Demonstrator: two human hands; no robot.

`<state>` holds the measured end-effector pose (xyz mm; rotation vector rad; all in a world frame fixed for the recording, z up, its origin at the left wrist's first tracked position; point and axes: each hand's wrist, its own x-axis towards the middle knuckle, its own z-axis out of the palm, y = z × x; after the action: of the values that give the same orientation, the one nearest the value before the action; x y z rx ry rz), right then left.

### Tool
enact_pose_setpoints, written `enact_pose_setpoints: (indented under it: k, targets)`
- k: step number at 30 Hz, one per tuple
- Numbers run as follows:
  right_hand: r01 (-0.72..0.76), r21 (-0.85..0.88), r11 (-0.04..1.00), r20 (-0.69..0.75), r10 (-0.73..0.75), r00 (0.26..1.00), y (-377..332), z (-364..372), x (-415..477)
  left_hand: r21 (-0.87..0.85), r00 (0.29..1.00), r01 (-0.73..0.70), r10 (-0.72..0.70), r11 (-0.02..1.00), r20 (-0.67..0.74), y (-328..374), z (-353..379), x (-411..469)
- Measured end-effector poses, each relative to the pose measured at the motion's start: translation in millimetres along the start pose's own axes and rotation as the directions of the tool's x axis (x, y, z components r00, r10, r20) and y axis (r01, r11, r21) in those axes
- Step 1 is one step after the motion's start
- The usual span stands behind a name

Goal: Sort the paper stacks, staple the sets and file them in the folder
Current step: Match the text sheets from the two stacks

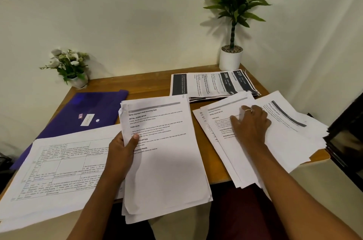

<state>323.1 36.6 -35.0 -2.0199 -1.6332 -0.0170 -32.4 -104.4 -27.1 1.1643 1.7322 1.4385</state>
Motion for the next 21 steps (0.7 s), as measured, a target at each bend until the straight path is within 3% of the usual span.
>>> enact_pose_setpoints:
  k: [5, 12, 21]
  targets:
    - [-0.111, -0.14, 0.984, 0.066, 0.121, 0.99, 4.5, 8.1, 5.9, -0.014, 0.999, 0.028, -0.028, 1.0, -0.016, 0.0, 0.4, 0.1]
    - [-0.241, -0.152, 0.959, 0.105, 0.258, 0.96, 5.6, 5.8, 7.6, -0.071, 0.999, 0.035, -0.037, 0.997, -0.034, 0.7, -1.8, -0.3]
    - [-0.258, -0.164, 0.952, 0.143, 0.282, 0.949, 4.6, 0.1, 10.9, -0.101, 0.999, 0.051, -0.052, 0.994, -0.013, 1.0, -0.9, 1.0]
